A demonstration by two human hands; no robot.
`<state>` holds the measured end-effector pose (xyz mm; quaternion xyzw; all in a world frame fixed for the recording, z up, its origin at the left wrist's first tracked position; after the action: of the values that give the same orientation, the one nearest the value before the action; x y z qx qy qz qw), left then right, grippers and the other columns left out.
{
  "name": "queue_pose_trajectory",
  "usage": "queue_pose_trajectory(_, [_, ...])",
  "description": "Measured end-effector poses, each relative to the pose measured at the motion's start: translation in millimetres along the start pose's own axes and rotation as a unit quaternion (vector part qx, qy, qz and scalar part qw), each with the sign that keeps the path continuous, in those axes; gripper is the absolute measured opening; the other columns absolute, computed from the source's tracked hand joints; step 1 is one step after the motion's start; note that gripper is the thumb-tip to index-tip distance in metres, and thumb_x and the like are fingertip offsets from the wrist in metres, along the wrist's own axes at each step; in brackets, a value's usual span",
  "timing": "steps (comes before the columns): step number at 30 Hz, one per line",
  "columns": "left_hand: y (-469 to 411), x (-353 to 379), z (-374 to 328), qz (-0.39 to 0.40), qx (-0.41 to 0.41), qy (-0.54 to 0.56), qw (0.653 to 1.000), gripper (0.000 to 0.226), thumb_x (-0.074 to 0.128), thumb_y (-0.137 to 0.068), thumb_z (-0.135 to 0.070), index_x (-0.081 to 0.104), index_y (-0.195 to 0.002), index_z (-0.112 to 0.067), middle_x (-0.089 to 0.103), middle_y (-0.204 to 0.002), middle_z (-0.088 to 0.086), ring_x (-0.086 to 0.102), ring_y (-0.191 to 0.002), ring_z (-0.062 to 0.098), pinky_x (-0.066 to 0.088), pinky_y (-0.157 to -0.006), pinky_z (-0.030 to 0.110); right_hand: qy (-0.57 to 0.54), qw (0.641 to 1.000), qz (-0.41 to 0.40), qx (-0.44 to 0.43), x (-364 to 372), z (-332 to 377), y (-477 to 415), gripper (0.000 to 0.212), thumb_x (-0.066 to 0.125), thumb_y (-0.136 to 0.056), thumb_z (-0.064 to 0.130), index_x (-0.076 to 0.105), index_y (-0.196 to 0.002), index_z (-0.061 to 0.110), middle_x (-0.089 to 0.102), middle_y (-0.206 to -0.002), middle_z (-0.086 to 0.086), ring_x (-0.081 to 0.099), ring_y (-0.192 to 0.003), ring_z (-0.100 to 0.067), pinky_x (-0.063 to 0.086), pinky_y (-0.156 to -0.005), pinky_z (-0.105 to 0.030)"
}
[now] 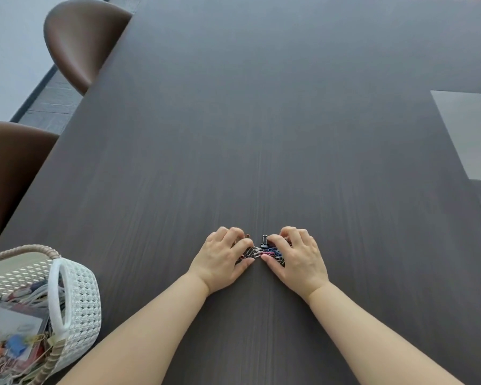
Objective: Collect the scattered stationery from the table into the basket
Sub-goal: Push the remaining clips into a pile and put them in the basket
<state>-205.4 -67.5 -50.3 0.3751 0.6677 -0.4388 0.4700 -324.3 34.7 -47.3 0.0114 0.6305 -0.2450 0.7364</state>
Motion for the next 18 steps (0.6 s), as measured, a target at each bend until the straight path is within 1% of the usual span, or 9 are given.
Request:
queue_pose_trajectory(3, [0.3,-0.1,-2.8,-0.033,0.031,0.024,0.999,0.018,0.046,-0.085,-0.040,0.049,-0.086,-0.022,0.053,-0.079,-0.001,0.047,-0.067,0.017,0.046,-0.055,0.027,-0.009,0.999,-0.032,-0.041,-0.6,4.1,3.7,0.030,0.050,-0.085,0.046,0.062,-0.082,0.018,0.055,-0.075,0.001,0.051,-0.066,-0.020,0.047,-0.052,-0.029])
queue_pose_trajectory(6, [2.0,-5.2,-6.2,-0.065,0.050,0.020,0.996,0.025,0.048,-0.085,-0.036,0.051,-0.070,-0.017,0.052,-0.064,0.000,0.050,-0.054,0.019,0.041,-0.044,0.026,-0.002,0.998,-0.042,-0.047,-0.8,5.5,4.3,0.032,0.049,-0.087,0.043,0.056,-0.069,0.017,0.053,-0.064,0.003,0.051,-0.055,-0.019,0.041,-0.044,-0.028])
queue_pose_trajectory(8, [3.0,-7.7,-5.9,-0.074,0.038,0.012,0.996,0.032,0.048,-0.084,-0.038,0.052,-0.062,-0.015,0.051,-0.059,-0.002,0.050,-0.050,0.018,0.038,-0.041,0.023,0.003,0.997,-0.055,-0.045,-1.2,5.6,5.9,0.037,0.045,-0.089,0.043,0.052,-0.065,0.016,0.051,-0.058,0.004,0.051,-0.051,-0.018,0.038,-0.042,-0.026])
queue_pose_trajectory(10, [3.2,-9.2,-6.2,-0.071,0.027,0.006,0.997,0.035,0.048,-0.083,-0.040,0.052,-0.058,-0.016,0.050,-0.056,-0.004,0.051,-0.047,0.016,0.036,-0.039,0.021,0.007,0.997,-0.061,-0.040,-3.8,6.9,5.9,0.044,0.039,-0.093,0.044,0.050,-0.061,0.016,0.050,-0.055,0.004,0.050,-0.048,-0.017,0.035,-0.040,-0.025])
queue_pose_trajectory(12, [2.4,-10.3,-5.4,-0.063,0.016,0.013,0.998,0.036,0.047,-0.083,-0.041,0.052,-0.057,-0.017,0.051,-0.054,-0.005,0.051,-0.045,0.015,0.035,-0.037,0.019,0.018,0.998,-0.050,-0.034,-6.1,9.9,4.3,0.041,0.041,-0.091,0.042,0.048,-0.059,0.016,0.049,-0.051,0.004,0.050,-0.044,-0.016,0.032,-0.037,-0.022])
queue_pose_trajectory(15, [4.8,-13.5,-6.7,-0.043,-0.007,0.022,0.999,0.037,0.046,-0.081,-0.043,0.051,-0.055,-0.018,0.051,-0.050,-0.005,0.053,-0.042,0.013,0.034,-0.035,0.017,0.034,0.999,-0.012,-0.018,-9.1,14.4,4.1,0.036,0.044,-0.084,0.040,0.048,-0.056,0.017,0.049,-0.047,0.004,0.050,-0.039,-0.016,0.029,-0.034,-0.018])
queue_pose_trajectory(18, [18.0,-26.4,-8.2,-0.058,-0.071,0.061,0.994,0.039,0.047,-0.080,-0.045,0.048,-0.053,-0.018,0.048,-0.048,-0.006,0.048,-0.041,0.012,0.031,-0.035,0.018,0.029,0.999,0.004,0.016,-21.0,17.3,6.8,0.037,0.041,-0.081,0.040,0.045,-0.052,0.016,0.046,-0.040,0.004,0.046,-0.032,-0.017,0.018,-0.036,-0.016])
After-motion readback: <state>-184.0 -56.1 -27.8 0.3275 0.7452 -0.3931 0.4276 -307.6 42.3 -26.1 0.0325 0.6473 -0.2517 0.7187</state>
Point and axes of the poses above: each hand's wrist, its own y-axis away from the middle knuckle, its own x-axis out of the palm, z = x × y, the point moved 6 cm from there along -y, towards the middle knuckle
